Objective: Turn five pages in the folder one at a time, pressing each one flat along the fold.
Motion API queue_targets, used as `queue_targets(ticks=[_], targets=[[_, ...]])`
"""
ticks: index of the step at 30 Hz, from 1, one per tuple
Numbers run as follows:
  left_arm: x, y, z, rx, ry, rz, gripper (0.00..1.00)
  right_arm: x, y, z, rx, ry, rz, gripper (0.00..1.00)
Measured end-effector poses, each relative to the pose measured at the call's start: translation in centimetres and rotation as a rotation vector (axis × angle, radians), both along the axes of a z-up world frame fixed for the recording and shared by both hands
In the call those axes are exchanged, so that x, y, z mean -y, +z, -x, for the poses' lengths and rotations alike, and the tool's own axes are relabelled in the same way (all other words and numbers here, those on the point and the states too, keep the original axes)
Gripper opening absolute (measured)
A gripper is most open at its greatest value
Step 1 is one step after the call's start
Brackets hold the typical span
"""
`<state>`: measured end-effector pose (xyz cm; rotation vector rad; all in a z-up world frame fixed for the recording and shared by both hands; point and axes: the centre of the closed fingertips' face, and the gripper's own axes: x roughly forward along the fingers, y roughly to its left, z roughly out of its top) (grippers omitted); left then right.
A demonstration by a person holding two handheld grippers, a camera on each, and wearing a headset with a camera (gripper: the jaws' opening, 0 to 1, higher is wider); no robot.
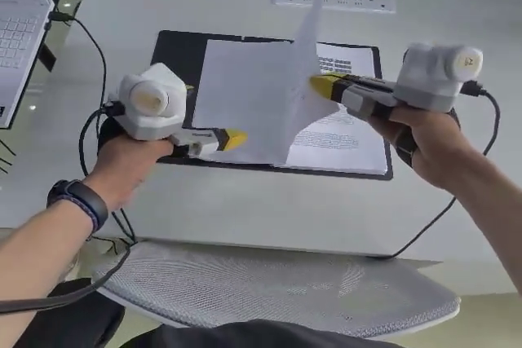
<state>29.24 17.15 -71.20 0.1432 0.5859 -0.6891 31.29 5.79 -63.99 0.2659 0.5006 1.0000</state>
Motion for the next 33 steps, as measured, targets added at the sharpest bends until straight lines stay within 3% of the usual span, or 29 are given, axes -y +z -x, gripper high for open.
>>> queue_targets(ticks=[7,17,27,33], targets=[[-2.0,-0.1,0.4,-0.003,0.041,0.009,0.78,-2.9,-0.3,0.1,-0.007,0.049,0.000,0.00],[-3.5,-0.1,0.6,-0.006,0.068,0.018,0.78,-6.1,-1.2,0.2,-0.038,0.102,-0.001,0.00],[-4.7,-0.2,0.8,-0.013,0.088,0.021,0.77,-9.3,-3.7,0.1,-0.101,0.132,-0.005,0.00],[-5.7,-0.7,1.2,-0.028,0.105,0.026,0.77,-11.4,-5.8,0.2,-0.140,0.169,0.019,0.00]])
